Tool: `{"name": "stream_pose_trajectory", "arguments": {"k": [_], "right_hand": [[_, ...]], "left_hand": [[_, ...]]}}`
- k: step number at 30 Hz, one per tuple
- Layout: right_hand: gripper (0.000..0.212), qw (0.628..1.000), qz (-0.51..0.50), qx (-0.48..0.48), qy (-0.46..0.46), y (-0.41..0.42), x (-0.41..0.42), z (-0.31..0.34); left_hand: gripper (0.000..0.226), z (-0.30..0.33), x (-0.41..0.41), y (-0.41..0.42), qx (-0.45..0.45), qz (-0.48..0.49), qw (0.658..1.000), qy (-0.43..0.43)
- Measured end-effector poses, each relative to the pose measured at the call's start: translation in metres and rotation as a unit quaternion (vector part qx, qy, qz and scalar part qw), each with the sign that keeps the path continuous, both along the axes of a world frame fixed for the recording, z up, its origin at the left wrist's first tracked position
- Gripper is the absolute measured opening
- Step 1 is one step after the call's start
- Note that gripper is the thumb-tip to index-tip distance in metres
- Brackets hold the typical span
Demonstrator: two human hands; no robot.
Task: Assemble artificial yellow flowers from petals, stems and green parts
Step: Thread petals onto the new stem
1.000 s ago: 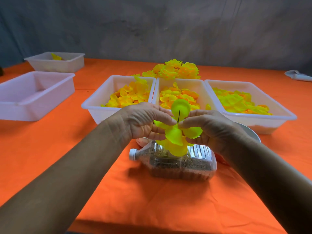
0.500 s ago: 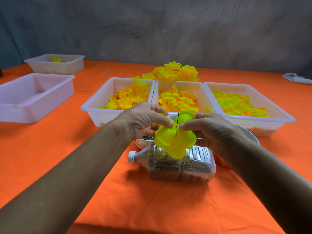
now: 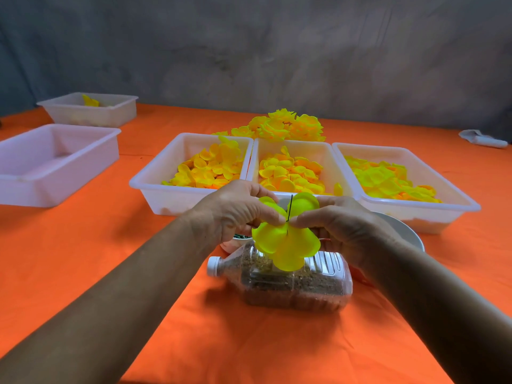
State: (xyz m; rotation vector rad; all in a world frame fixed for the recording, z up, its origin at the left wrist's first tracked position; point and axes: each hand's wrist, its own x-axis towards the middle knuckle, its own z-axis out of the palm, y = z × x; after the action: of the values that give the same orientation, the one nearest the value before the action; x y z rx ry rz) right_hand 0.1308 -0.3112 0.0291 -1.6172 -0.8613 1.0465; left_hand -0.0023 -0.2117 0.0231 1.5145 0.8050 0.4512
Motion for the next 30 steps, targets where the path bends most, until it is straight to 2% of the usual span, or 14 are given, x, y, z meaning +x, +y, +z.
{"name": "stream_pose_trajectory", "arguments": {"k": [5, 9, 12, 16, 30], "right_hand": [[0.024, 0.999, 0.005, -0.025, 0.039, 0.0019, 0.0015, -0.0018], [0.018, 0.998, 0.011, -0.053, 0.041, 0.0047, 0.0033, -0.0038], [0.013, 0.998, 0.014, -0.058, 0.016, 0.0057, 0.0043, -0.0045], [0.016, 0.999, 0.009, -0.051, -0.006, 0.0053, 0.0061, -0.0038], [0.018, 0.998, 0.026, -0.049, -0.004, 0.0035, 0.0052, 0.0008]], "left_hand": [[0.028, 0.0008, 0.0018, 0.0024, -0.025, -0.001, 1.0, 0.001], [0.026, 0.0021, 0.0019, 0.0036, -0.037, -0.013, 0.999, 0.016], [0.028, 0.0017, 0.0024, 0.0025, -0.005, -0.018, 0.999, 0.046], [0.029, 0.0023, 0.003, 0.0018, 0.025, -0.019, 0.998, 0.058], [0.03, 0.0069, 0.0048, 0.01, 0.076, -0.064, 0.991, 0.092]]}}
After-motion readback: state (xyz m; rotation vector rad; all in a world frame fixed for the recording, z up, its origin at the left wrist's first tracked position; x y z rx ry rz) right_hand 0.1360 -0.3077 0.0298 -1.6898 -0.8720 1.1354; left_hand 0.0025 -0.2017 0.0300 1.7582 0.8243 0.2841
